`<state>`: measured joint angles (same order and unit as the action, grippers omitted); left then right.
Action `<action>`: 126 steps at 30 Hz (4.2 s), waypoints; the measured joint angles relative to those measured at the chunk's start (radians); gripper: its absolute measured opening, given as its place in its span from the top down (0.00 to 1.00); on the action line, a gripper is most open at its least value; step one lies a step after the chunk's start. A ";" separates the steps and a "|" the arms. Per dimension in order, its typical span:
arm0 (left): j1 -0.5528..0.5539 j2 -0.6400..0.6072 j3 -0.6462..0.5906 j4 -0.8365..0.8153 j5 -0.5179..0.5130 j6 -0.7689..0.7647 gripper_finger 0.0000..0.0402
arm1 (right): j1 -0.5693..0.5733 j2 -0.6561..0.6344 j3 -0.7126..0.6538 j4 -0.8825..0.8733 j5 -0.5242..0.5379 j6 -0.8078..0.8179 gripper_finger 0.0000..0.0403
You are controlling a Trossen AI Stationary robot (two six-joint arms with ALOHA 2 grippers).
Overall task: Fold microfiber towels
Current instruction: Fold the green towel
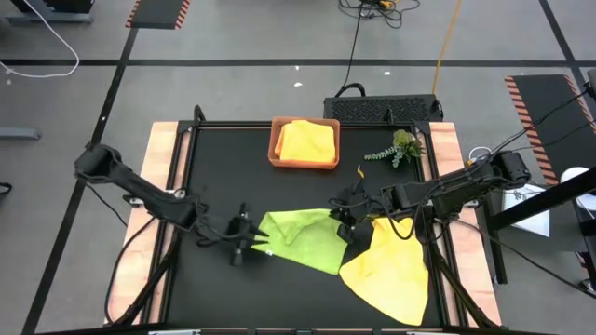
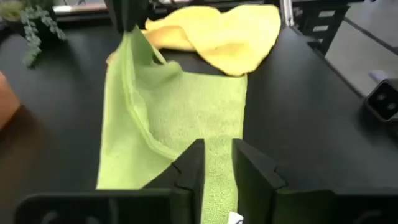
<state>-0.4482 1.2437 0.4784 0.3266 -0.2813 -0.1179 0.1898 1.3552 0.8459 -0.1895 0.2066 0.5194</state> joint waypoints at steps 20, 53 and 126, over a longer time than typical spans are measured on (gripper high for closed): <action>0.060 0.464 0.216 0.081 -0.004 -0.103 0.50 | 0.000 0.000 0.000 0.006 0.001 0.000 0.90; 0.100 0.638 0.444 -0.182 -0.112 -0.074 0.51 | 0.002 0.000 0.002 -0.004 0.001 -0.009 0.90; 0.101 0.483 0.443 -0.357 0.048 -0.061 0.72 | -0.105 0.002 -0.268 0.030 0.093 -0.076 0.54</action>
<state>-0.3470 1.7271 0.9218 -0.0306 -0.2333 -0.1792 0.0845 1.3575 0.5780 -0.1593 0.2999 0.4438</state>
